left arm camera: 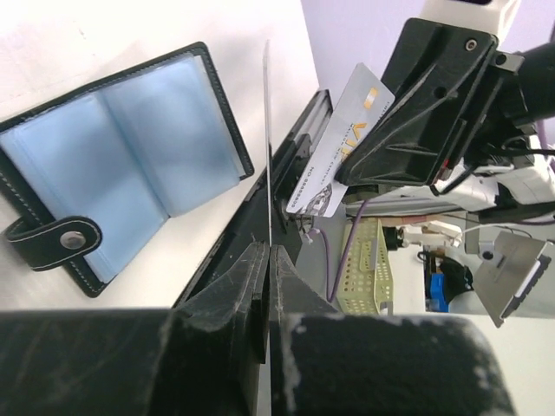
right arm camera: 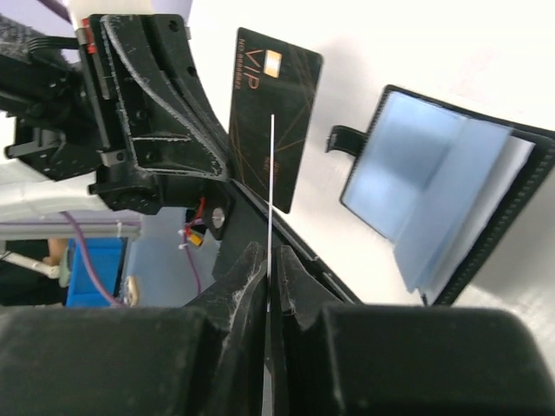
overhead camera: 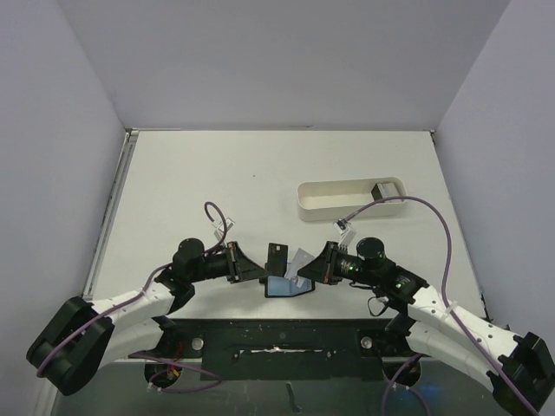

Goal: Put the credit cards into the card holder
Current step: Insert the credit card into the card holder.

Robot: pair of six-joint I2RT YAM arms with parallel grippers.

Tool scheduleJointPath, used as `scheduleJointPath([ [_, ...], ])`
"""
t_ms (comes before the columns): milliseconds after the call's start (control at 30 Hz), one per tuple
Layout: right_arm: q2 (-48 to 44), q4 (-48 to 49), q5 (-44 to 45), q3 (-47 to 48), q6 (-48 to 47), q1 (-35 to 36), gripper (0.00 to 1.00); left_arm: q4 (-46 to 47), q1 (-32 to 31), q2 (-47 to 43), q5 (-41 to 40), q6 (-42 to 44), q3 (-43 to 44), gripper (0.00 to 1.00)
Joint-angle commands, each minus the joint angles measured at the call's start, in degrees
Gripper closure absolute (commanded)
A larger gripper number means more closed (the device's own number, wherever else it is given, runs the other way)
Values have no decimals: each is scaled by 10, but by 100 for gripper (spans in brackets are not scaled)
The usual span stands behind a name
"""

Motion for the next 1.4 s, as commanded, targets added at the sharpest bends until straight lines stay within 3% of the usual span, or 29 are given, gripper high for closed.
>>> scheduleJointPath([
  [0, 16, -60, 55, 40, -45, -5, 100, 7, -3, 17, -35, 7, 13, 100],
  [367, 77, -136, 156, 54, -71, -6, 100, 95, -27, 119, -57, -31, 9, 100],
  [933, 62, -120, 169, 13, -57, -8, 100, 169, -54, 235, -79, -49, 20, 100],
  [1367, 55, -122, 173, 2, -52, -8, 100, 344, -55, 367, -46, -108, 3, 100],
])
